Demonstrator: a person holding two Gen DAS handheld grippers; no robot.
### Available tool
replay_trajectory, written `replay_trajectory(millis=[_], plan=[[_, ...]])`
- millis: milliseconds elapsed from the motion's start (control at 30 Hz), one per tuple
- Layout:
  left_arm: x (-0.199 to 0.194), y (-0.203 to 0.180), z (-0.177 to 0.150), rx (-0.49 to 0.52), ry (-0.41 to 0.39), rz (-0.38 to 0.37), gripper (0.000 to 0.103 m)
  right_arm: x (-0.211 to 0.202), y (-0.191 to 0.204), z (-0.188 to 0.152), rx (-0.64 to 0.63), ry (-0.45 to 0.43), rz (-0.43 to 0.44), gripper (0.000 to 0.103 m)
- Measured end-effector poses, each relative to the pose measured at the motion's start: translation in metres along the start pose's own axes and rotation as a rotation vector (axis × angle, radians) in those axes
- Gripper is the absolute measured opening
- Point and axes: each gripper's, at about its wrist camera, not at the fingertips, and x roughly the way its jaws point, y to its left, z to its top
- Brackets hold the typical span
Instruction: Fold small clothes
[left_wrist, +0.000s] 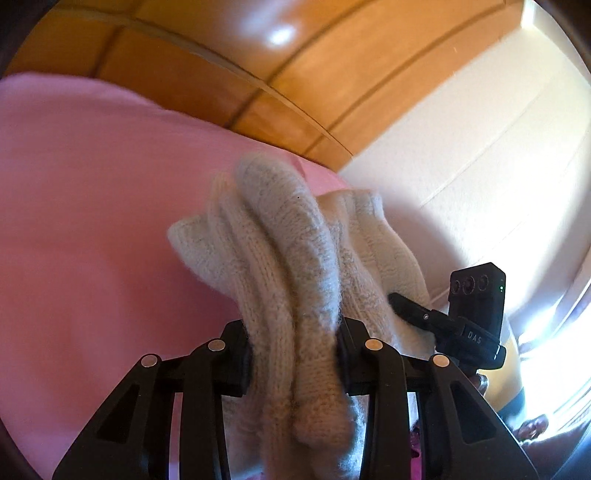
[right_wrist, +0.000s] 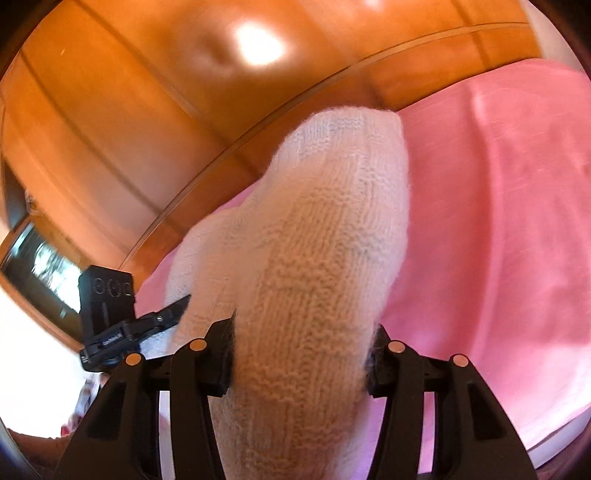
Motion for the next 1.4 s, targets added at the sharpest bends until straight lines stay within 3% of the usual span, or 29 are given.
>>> replay_trajectory(millis=[167,233,267,333,433,533,700,833,1000,1067,1133,1300,1333,1400], plan=[[0.041,-0.026,0.029,0.108,0.012,0.072,0.033,0.002,-0.029,0.019,0.036,-0.085,-0.040,0.052],[0.060,-0.026,0.029,0.134,0.041,0.154,0.033,0.018,-0.046,0.018,0.069,-0.065,-0.077,0.056],[0.077,-0.020,0.026,0.164,0.078,0.255,0.033,0.029,-0.054,0.015,0.079,-0.041,-0.104,0.059],[0.094,-0.010,0.014,0.194,0.113,0.340,0.035,0.044,-0.074,0.005,0.131,-0.039,-0.107,0.072],[0.084,-0.006,0.014,0.142,0.086,0.314,0.036,0.040,-0.077,0.008,0.158,-0.032,-0.075,0.076],[0.072,-0.013,0.021,0.161,0.077,0.304,0.036,0.027,-0.069,0.021,0.106,-0.019,-0.120,0.079],[0.059,-0.010,0.036,0.127,0.074,0.251,0.036,0.005,-0.068,0.045,0.065,-0.088,-0.195,0.077],[0.075,0.004,0.061,0.057,0.090,0.201,0.036,0.017,-0.070,0.074,0.041,-0.081,-0.289,0.074],[0.098,0.006,0.077,0.052,0.111,0.209,0.033,0.041,-0.089,0.100,0.037,-0.030,-0.354,0.073],[0.102,0.000,0.078,0.086,0.112,0.200,0.019,0.057,-0.092,0.108,0.026,0.029,-0.355,0.055],[0.106,-0.010,0.080,0.148,0.099,0.219,0.014,0.069,-0.086,0.106,-0.038,0.090,-0.375,0.011],[0.098,-0.033,0.072,0.280,-0.025,0.309,0.010,0.052,-0.071,0.088,-0.117,0.004,-0.443,0.004],[0.103,-0.035,0.068,0.314,-0.029,0.354,0.010,0.050,-0.072,0.085,-0.122,-0.009,-0.476,0.004],[0.130,-0.029,0.055,0.370,0.036,0.478,0.010,0.064,-0.082,0.078,-0.108,0.022,-0.532,0.004]])
